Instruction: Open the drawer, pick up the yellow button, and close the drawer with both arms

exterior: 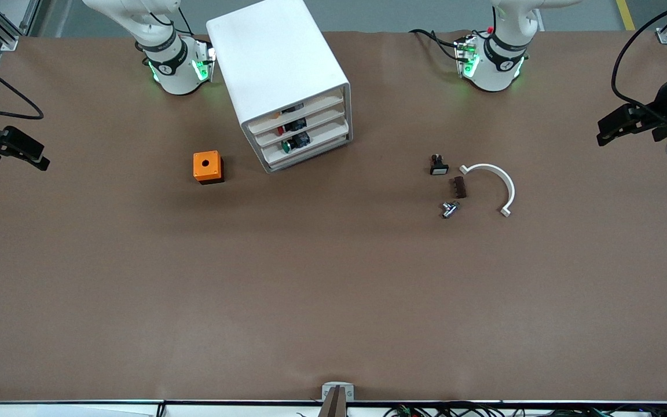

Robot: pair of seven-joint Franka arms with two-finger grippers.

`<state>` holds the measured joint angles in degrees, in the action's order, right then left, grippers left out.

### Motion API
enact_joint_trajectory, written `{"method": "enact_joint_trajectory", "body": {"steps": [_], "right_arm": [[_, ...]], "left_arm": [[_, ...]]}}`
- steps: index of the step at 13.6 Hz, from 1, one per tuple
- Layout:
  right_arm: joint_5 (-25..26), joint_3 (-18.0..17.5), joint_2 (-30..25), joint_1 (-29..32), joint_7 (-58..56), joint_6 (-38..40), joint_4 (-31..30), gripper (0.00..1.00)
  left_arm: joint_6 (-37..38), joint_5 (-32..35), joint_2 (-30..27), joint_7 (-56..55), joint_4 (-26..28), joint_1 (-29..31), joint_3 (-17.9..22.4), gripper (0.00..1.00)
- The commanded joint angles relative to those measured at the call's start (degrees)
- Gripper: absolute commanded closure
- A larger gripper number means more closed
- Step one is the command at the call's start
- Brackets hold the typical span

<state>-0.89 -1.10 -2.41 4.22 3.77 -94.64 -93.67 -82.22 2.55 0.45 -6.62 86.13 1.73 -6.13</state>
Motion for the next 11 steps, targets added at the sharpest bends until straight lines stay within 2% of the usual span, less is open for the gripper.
{"method": "enact_joint_trajectory", "body": {"steps": [1,7,11], "right_arm": [[0.89,0.40,-0.50,-0.53,0.63,-0.89,-0.46,0.00],[0.81,0.49,-0.49,-0.62,0.63,-0.89,-0.37,0.00],[0.81,0.40,-0.49,-0.44,0.54,-0.81,-0.37,0.00]], "left_arm": [[0.22,-0.62,0.52,0.82,-1.31,0.21,-0.11,0.00],[0.22,-0.88,3.60,0.39,-3.42,-0.14,-0.20,0.00],[-2.85,-0.53,8.42,-0.23,-3.51,-0.58,-0.55,0.00]]}}
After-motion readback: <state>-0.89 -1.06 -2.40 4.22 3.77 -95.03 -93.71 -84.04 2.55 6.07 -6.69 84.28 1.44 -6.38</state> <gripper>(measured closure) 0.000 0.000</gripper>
